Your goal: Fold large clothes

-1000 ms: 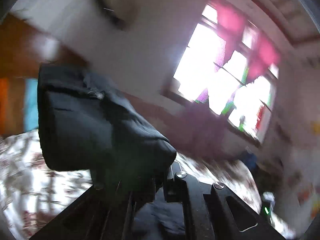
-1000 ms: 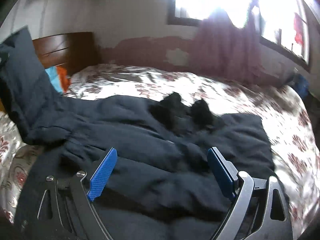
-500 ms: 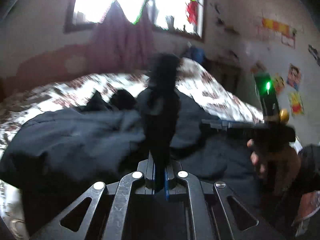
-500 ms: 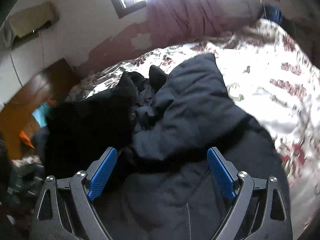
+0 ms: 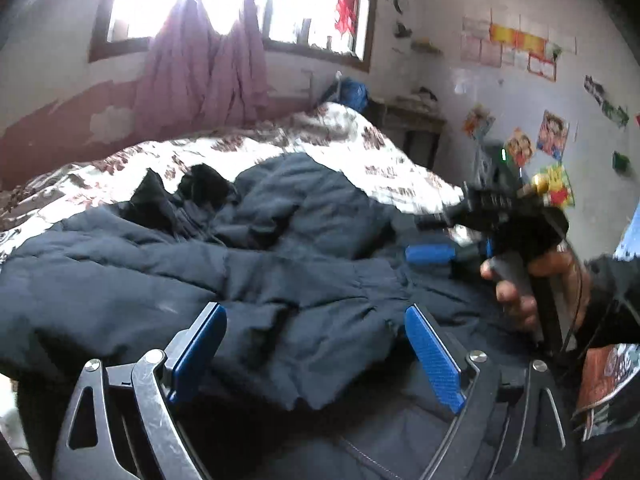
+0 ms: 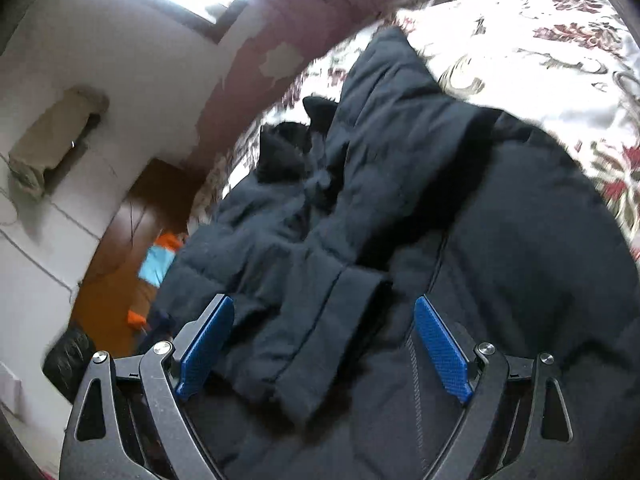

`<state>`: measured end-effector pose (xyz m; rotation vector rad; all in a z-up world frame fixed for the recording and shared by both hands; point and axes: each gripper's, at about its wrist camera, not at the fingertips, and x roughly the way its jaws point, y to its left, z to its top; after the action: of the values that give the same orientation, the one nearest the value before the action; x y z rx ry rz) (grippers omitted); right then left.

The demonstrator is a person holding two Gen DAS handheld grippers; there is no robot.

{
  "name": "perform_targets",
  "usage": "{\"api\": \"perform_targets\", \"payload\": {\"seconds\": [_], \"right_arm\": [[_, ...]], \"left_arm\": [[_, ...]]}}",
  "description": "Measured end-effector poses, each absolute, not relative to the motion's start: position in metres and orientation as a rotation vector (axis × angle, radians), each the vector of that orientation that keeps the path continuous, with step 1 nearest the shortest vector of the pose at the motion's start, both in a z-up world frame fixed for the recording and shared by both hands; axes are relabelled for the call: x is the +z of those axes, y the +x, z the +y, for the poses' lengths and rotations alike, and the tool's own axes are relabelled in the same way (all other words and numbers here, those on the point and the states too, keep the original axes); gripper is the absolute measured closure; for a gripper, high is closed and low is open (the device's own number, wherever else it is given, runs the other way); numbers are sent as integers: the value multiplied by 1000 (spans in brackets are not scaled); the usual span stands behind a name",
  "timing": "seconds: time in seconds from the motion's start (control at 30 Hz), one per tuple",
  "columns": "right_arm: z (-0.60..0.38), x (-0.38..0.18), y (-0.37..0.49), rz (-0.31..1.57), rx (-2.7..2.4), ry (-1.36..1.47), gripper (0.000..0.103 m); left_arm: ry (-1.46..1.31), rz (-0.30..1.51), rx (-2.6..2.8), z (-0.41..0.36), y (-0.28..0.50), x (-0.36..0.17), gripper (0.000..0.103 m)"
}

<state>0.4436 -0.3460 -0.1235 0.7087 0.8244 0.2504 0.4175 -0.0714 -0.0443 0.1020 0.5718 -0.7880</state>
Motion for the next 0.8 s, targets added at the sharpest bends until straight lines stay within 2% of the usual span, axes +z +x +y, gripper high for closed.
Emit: {"api": "perform_targets", "payload": {"seconds": [0.13,0.17,0.2,0.23,0.3,0.33,0.4,0.5,0.63,0.8], "right_arm": [[-320,-121,450,884,176,533,16],[-315,-121,453,897,159,502,25],[-310,-121,457,906,153,479,46],[-309,-122,460,925,164,481,53],[-304,-127,468,967,118,462,77],[-302,-126,471,971,98,447,81],[-305,-122,471,957,89,459,96],[-310,-103,466,882,83,438,100],[-318,-50,460,708,1,313,100],[-337,-1,468,540,-169,213,100]], "left_arm": [[17,541,-695,-45,431,-31,13],[5,544,-626,-37,437,-29,13],[-3,551,-564,-29,442,-27,12],[-12,552,-511,-22,446,-26,12],[-45,557,-354,1,456,-24,12],[-62,564,-296,10,460,-24,12],[-126,576,-178,37,469,-26,12],[-248,600,-103,71,477,-33,12],[-399,632,-96,100,485,-42,12],[-397,644,-82,101,485,-48,12]]}}
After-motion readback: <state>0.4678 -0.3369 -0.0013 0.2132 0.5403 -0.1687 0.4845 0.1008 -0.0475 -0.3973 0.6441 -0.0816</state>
